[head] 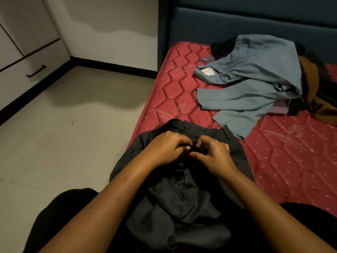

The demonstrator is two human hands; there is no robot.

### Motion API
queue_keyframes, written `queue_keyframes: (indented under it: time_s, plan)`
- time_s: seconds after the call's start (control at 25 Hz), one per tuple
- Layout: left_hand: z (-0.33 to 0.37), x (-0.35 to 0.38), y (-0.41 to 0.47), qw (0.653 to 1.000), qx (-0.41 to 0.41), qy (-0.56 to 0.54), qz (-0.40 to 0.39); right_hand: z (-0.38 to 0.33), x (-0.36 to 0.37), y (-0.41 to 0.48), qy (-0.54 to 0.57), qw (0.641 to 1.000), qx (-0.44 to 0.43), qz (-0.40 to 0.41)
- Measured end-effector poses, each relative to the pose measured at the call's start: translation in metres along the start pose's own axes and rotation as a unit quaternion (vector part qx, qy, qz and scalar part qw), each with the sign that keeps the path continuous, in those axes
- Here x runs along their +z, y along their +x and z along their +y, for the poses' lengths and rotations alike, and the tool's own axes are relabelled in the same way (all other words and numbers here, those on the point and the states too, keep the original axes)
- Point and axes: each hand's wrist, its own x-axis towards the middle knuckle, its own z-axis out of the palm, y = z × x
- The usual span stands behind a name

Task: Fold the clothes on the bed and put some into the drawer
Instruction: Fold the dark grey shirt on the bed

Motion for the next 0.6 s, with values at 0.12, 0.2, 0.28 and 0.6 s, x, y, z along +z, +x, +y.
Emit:
queue_keyframes:
  time_s: [0.12, 0.2, 0.28, 0.6]
  plan:
    - [0.001, 0.002, 0.001, 1.0, -0.002, 0.003, 0.0, -0.002, 0.002, 0.001, 0.005, 1.0, 0.007, 0.005]
    - [0.002, 0.003, 0.001, 1.0, -0.004, -0.002, -0.001, -0.002, 0.003, -0.001, 0.016, 1.0, -0.008, 0.014]
    - [0.004, 0.003, 0.002, 1.0, -0.006, -0.014, 0.003, -0.003, 0.006, -0.004, 0.014, 0.998, -0.041, 0.041]
    - [-0.002, -0.002, 0.001, 0.999, 0.004, -0.029, 0.026, 0.007, -0.004, 0.003, -0.042, 0.997, -0.055, 0.036]
